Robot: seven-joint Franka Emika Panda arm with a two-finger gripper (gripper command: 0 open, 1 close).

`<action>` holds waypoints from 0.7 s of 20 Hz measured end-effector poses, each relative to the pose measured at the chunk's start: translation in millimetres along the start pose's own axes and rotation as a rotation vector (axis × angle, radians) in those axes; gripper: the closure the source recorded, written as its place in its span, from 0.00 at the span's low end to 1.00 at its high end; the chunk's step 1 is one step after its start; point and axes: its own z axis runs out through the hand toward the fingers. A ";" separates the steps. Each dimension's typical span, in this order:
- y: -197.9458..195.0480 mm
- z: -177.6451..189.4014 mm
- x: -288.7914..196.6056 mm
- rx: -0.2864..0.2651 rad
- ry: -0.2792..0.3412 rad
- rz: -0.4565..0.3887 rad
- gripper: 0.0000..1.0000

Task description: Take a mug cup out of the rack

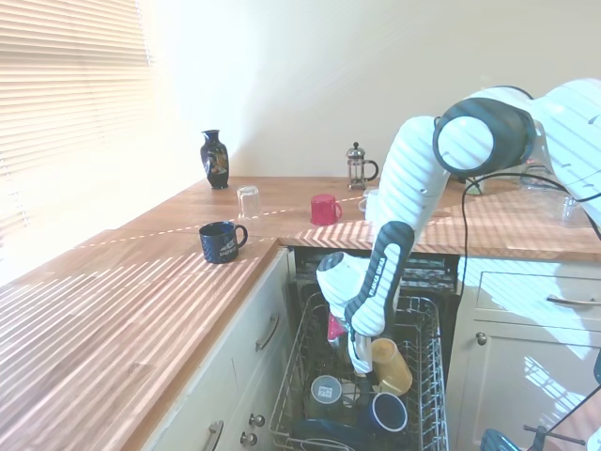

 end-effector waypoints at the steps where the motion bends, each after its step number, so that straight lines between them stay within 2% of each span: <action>1: -1.6 -1.6 2.4 0.004 -0.007 -0.003 1.00; 5: -14.3 2.2 7.5 0.037 -0.036 0.001 1.00; 9: -18.5 26.1 6.9 0.097 -0.085 0.018 1.00; 11: -12.3 36.1 9.8 0.111 -0.069 0.026 1.00; 14: 5.6 37.6 17.8 0.095 -0.032 0.036 1.00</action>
